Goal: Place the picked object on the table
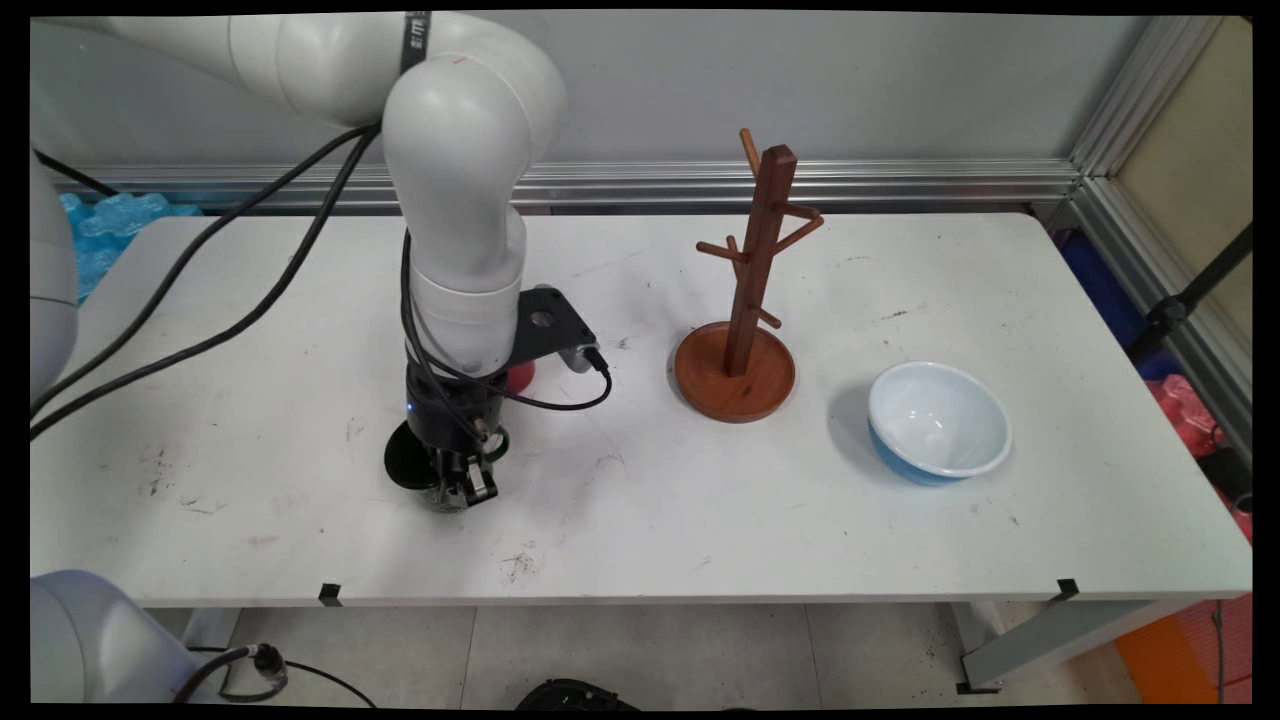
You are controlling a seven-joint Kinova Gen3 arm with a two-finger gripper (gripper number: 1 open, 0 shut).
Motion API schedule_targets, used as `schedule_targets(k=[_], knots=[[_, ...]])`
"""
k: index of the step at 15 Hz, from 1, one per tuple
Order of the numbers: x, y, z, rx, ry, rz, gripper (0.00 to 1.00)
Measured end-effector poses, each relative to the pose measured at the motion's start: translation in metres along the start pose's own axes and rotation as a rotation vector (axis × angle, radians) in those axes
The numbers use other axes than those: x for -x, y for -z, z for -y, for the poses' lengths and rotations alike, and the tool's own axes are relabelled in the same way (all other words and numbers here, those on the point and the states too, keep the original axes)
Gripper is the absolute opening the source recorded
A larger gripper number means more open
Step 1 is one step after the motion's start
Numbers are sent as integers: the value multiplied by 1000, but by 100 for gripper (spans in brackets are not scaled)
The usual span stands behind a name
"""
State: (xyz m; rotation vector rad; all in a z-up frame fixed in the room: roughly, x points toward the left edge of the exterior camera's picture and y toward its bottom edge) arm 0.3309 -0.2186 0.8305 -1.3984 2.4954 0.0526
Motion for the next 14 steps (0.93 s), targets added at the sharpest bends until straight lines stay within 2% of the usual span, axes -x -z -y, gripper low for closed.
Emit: schedule_targets(k=[14], knots=[[-8,-5,0,4,23,13,0]])
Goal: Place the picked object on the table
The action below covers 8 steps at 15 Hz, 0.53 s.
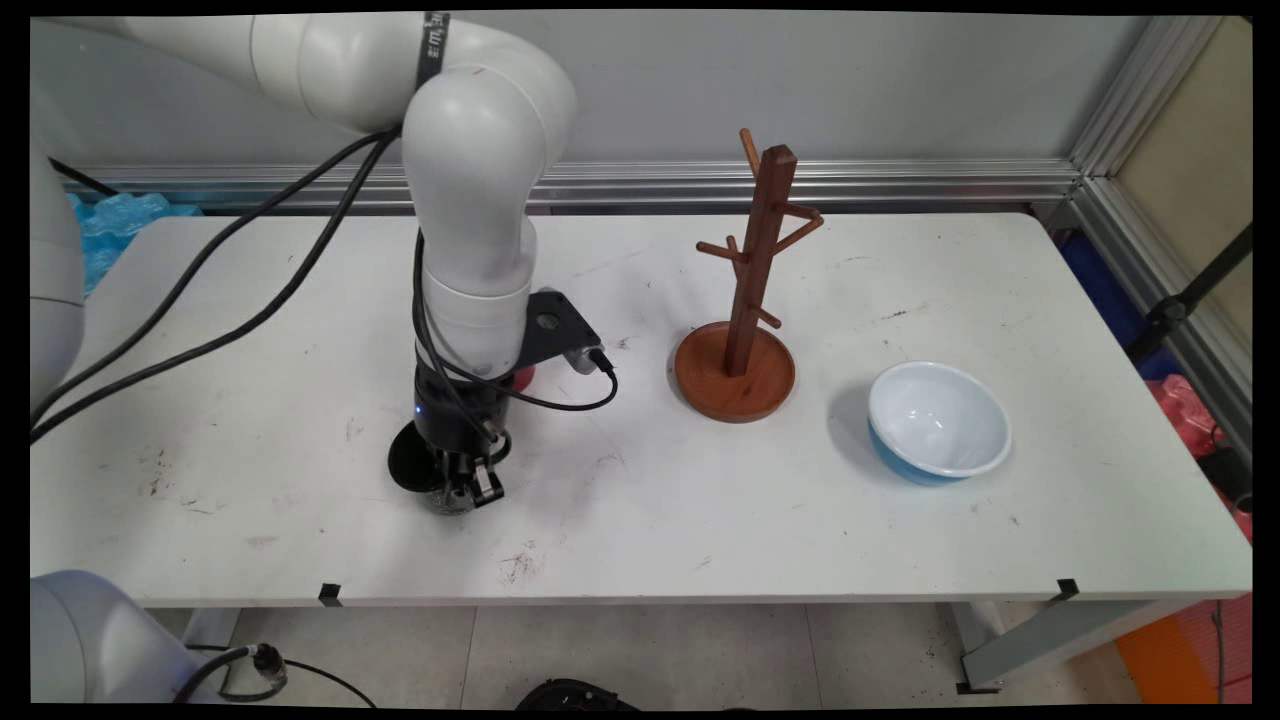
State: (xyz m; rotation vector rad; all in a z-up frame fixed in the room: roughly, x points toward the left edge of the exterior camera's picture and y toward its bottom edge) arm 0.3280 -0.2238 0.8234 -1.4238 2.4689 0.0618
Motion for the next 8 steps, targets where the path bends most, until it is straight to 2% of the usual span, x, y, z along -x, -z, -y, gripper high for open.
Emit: schedule_targets(k=[1,2,8], knots=[[0,0,0,1,1,0,0],[-1,-1,0,1,2,-1,100],[-5,-2,-1,4,11,-11,100]])
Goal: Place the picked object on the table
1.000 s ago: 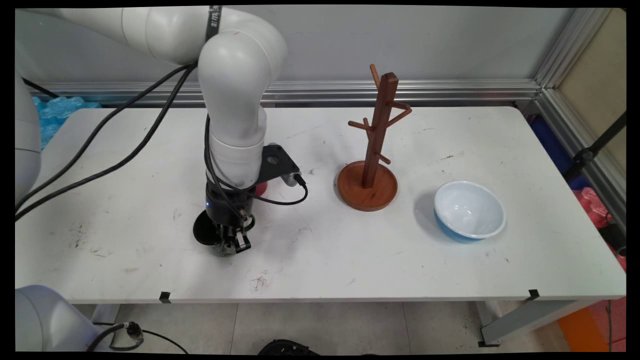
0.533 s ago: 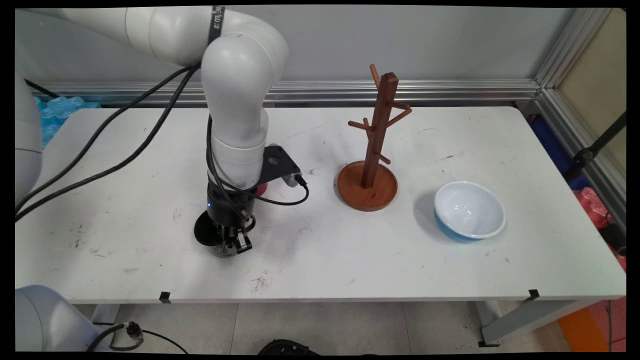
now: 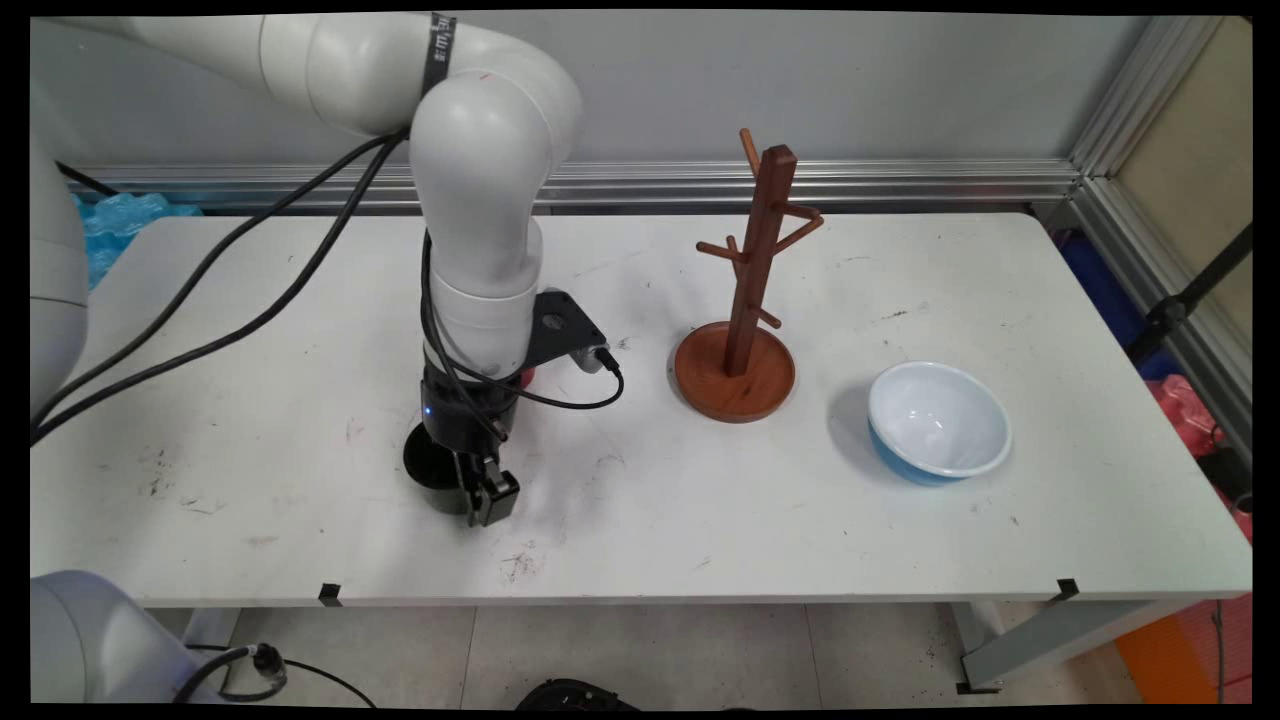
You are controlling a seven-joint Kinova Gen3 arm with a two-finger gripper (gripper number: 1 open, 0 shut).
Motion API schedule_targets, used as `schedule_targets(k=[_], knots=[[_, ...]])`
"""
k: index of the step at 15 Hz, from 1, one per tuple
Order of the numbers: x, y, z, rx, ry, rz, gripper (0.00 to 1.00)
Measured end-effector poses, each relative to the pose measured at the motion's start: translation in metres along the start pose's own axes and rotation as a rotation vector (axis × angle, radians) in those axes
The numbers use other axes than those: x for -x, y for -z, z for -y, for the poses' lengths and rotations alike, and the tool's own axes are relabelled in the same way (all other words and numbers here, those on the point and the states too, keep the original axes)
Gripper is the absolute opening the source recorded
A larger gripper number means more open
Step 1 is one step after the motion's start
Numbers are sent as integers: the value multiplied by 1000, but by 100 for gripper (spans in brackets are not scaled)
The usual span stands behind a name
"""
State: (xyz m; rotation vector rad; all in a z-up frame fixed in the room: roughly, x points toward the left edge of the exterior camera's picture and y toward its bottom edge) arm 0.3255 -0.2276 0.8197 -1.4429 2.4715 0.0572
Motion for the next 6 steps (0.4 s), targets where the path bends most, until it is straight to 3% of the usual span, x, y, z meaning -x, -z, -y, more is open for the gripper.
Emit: schedule_targets(k=[6], knots=[[-2,-1,-1,2,5,-18,100]])
